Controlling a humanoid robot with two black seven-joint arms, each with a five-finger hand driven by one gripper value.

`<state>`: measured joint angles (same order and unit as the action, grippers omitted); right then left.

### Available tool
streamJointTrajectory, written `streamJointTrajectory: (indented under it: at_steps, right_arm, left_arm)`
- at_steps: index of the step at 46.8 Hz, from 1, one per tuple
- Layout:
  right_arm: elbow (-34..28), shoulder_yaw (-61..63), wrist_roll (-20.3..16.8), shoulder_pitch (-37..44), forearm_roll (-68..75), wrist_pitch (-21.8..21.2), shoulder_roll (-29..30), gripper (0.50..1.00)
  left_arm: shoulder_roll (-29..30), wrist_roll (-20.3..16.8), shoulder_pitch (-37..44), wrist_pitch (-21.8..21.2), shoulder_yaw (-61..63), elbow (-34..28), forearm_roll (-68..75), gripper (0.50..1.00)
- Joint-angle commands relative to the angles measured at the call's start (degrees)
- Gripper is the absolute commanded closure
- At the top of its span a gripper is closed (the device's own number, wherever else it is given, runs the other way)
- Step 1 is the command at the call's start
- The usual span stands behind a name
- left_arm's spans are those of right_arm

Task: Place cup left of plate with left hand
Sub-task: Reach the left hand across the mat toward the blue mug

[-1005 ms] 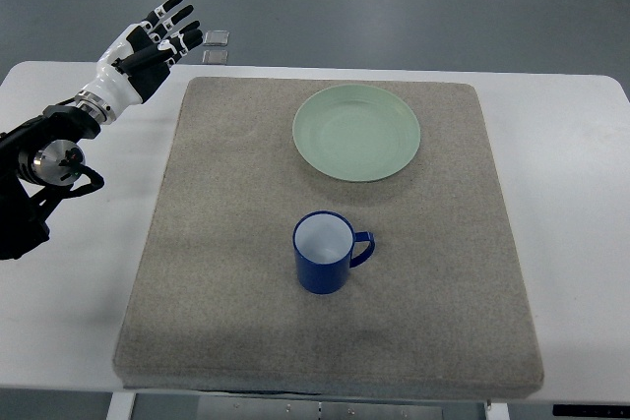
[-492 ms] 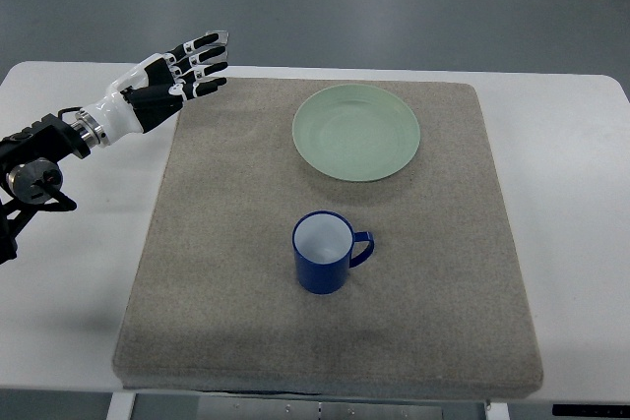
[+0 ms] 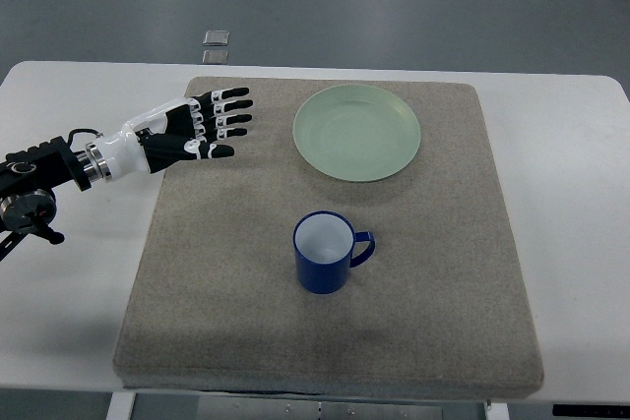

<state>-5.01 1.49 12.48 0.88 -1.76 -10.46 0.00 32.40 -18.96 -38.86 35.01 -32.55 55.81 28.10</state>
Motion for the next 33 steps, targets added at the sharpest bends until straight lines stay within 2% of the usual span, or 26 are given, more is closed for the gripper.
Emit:
streamJointTrajectory:
  at_steps: [1,12,33]
  right_arm:
    - [0.0,0.0,0.0,0.0,0.0,0.0,0.0,0.568]
    - [0.0,0.0,0.0,0.0,0.0,0.0,0.0,0.568]
    - [0.0,0.0,0.0,0.0,0.0,0.0,0.0,0.568]
  left_arm:
    - [2.14,0.06,0.72,-0.01,0.38,3.07,0.2,0.504]
    - [2.67,-0.03,1.77,-0.01,1.0,4.48,7.14,0.504]
    - [1.79,0.06,3.88,-0.01,1.26,10.28,7.75,0.504]
